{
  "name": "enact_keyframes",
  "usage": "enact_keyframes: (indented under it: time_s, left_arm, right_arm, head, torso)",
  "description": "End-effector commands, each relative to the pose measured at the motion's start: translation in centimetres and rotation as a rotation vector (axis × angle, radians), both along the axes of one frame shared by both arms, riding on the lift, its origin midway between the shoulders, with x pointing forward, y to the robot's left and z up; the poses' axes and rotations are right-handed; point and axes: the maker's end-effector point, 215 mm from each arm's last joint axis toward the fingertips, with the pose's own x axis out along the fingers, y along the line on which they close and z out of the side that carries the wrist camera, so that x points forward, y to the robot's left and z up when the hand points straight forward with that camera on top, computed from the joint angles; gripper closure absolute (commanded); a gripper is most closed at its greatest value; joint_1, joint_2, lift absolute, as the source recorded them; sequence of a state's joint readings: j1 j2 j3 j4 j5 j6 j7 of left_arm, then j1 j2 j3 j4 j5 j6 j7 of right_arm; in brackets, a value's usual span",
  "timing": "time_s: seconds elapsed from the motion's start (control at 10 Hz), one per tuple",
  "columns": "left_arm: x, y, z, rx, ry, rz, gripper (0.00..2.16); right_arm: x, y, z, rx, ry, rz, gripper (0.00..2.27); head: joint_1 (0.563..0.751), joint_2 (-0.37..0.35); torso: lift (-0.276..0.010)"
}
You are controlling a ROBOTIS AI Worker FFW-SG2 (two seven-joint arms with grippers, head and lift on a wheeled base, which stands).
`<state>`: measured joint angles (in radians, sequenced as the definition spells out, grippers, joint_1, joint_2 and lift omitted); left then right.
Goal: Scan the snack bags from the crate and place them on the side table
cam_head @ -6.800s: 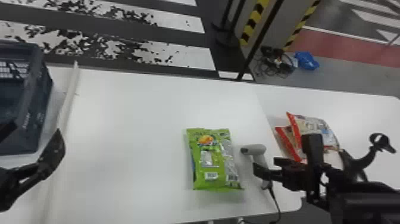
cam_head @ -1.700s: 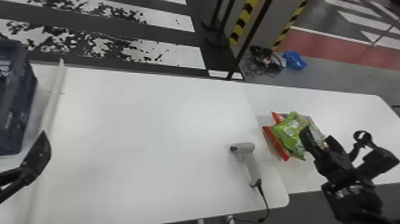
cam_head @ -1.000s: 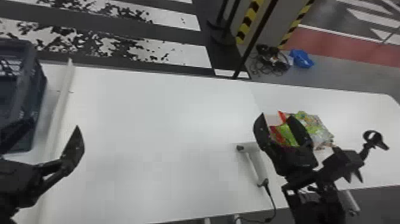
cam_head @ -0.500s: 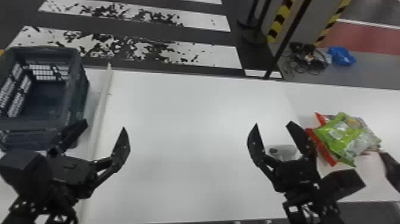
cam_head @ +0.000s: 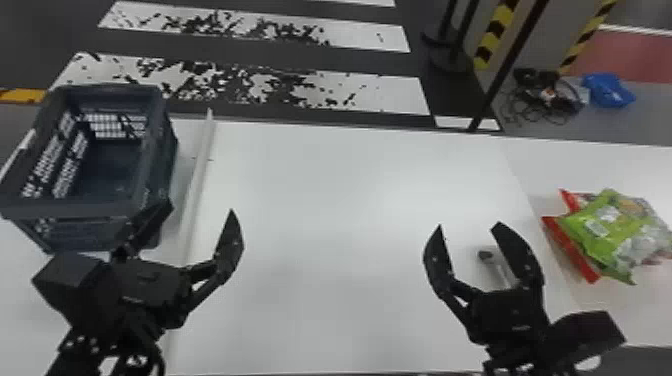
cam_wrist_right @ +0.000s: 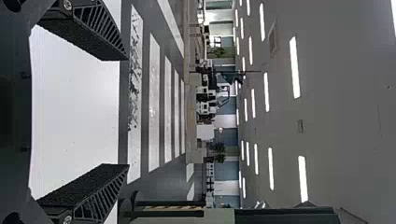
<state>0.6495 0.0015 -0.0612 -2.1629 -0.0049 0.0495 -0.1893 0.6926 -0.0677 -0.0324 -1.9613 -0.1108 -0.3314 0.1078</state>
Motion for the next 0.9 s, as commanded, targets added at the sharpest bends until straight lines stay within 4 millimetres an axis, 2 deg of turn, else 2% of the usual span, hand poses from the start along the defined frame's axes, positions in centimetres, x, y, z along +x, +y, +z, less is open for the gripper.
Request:
enact_keyframes:
  time_s: [0.0, 0.8]
  left_arm:
    - [-0.02, 0.15, 0.06, -0.003, -0.005, 0.011, 0.09]
    - [-0.79, 0.13, 0.15, -0.006, -0.026, 0.013, 0.09]
  right_arm:
    - [-0.42, -0.07, -0.02, -0.006, -0.011, -0.005, 0.06]
    - [-1.06, -0.11, 0.18, -0.007, -0.027, -0.007, 0.06]
  head:
    - [0.695, -0.119]
    - [0.695, -0.121]
  torso:
    - [-0.094]
    - [-0.094]
